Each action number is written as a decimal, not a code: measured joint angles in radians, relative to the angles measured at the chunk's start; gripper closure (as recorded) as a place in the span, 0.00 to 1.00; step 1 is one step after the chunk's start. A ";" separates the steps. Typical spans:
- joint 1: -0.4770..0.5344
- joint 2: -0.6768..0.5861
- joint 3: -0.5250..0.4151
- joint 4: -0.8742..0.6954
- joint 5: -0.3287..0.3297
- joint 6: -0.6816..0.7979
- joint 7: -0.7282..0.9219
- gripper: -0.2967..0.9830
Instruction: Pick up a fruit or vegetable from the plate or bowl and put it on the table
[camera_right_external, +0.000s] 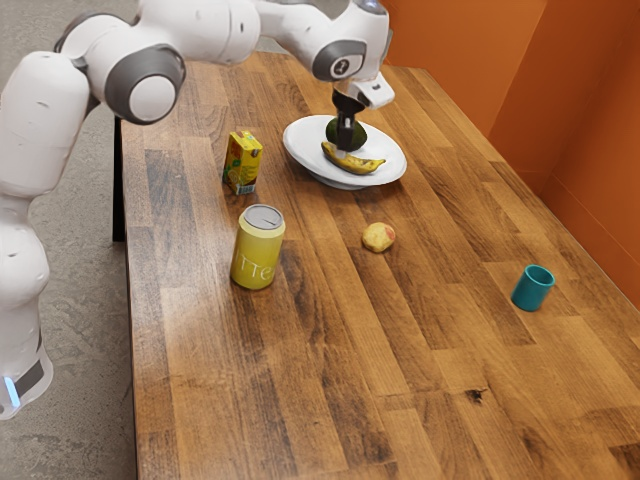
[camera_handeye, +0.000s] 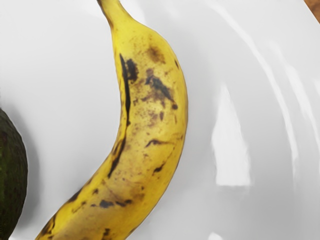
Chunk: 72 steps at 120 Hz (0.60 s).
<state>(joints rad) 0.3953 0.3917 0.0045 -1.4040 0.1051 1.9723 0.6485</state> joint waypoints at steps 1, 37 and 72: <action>0.000 0.002 0.000 0.002 0.000 0.001 0.001 0.23; 0.023 0.085 -0.002 0.075 0.001 0.022 0.034 0.23; 0.014 0.102 -0.007 0.081 -0.002 0.024 0.055 0.23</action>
<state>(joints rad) 0.4094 0.4933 -0.0028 -1.3226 0.1026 1.9967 0.7034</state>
